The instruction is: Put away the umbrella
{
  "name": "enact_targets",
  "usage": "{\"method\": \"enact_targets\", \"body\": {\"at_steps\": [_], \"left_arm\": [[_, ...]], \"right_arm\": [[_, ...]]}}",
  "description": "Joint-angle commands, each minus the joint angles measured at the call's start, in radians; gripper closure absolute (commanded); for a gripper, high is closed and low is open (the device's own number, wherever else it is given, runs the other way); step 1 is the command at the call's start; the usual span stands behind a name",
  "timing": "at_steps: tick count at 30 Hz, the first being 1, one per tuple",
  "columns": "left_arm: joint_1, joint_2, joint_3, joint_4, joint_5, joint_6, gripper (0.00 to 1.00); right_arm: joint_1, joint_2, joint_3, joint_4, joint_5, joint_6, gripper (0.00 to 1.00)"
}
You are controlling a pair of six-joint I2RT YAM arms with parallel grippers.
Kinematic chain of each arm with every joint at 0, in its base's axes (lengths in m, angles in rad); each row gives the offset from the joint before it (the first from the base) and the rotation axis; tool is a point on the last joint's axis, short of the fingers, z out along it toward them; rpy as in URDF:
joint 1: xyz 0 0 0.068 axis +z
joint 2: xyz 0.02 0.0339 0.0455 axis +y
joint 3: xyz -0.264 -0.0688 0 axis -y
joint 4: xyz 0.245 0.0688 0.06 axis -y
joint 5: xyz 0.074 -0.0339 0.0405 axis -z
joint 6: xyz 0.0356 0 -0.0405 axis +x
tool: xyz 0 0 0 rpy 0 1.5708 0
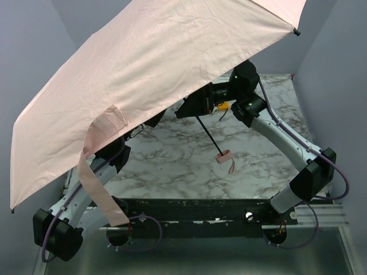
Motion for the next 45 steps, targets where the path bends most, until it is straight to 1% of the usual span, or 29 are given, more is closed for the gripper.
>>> {"method": "enact_targets", "body": {"at_steps": [1, 3, 8, 12, 14, 19, 23, 26, 30, 31, 33, 34, 35, 36, 40, 41, 43, 45], "left_arm": [[-0.008, -0.074, -0.058, -0.079, -0.142, 0.085, 0.18], [-0.008, -0.052, -0.043, -0.057, -0.127, 0.079, 0.19], [-0.011, 0.027, 0.044, -0.052, -0.057, 0.041, 0.29], [-0.019, 0.041, 0.056, -0.093, -0.084, 0.057, 0.31], [-0.021, 0.042, 0.049, -0.085, -0.101, 0.060, 0.32], [-0.026, 0.055, 0.072, -0.082, -0.098, 0.053, 0.40], [-0.029, 0.067, 0.103, -0.080, -0.089, 0.050, 0.43], [-0.028, 0.074, 0.120, -0.106, -0.097, 0.050, 0.50], [-0.035, 0.072, 0.141, -0.188, -0.131, 0.053, 0.55], [-0.037, 0.071, 0.146, -0.212, -0.139, 0.058, 0.59], [-0.039, 0.069, 0.156, -0.253, -0.154, 0.066, 0.78], [-0.039, 0.070, 0.156, -0.256, -0.156, 0.068, 0.84], [-0.039, 0.073, 0.155, -0.238, -0.146, 0.073, 0.93], [-0.039, 0.076, 0.153, -0.223, -0.138, 0.074, 1.00], [-0.039, 0.087, 0.149, -0.132, -0.070, 0.064, 1.00], [-0.037, 0.090, 0.146, -0.098, -0.040, 0.059, 1.00], [-0.032, 0.104, 0.137, 0.003, 0.021, 0.029, 1.00], [-0.020, 0.125, 0.137, 0.094, 0.085, -0.024, 1.00]], "right_arm": [[-0.005, -0.051, 0.024, 0.096, -0.032, 0.015, 0.99], [-0.006, -0.050, 0.013, 0.120, -0.035, 0.034, 0.99], [-0.005, -0.055, -0.025, 0.194, -0.042, 0.085, 0.99], [-0.005, -0.063, -0.031, 0.197, -0.047, 0.086, 0.99], [-0.005, -0.067, -0.037, 0.197, -0.047, 0.082, 0.99], [-0.005, -0.071, -0.055, 0.170, -0.041, 0.046, 0.99], [-0.004, -0.075, -0.046, 0.075, -0.024, -0.045, 0.99], [-0.005, -0.077, -0.013, -0.085, 0.007, -0.180, 0.99], [-0.002, -0.080, 0.038, -0.288, 0.076, -0.370, 0.99], [-0.002, -0.080, 0.047, -0.322, 0.092, -0.396, 0.99], [0.002, -0.082, 0.064, -0.368, 0.116, -0.443, 0.99], [0.005, -0.082, 0.073, -0.391, 0.131, -0.471, 0.99], [0.009, -0.082, 0.080, -0.416, 0.145, -0.492, 0.99], [0.012, -0.082, 0.084, -0.433, 0.154, -0.514, 0.99], [0.021, -0.090, 0.100, -0.508, 0.184, -0.606, 0.99], [0.021, -0.095, 0.100, -0.519, 0.178, -0.618, 0.97], [0.021, -0.108, 0.097, -0.532, 0.137, -0.636, 0.85], [0.021, -0.119, 0.086, -0.518, 0.089, -0.621, 0.75]]}}
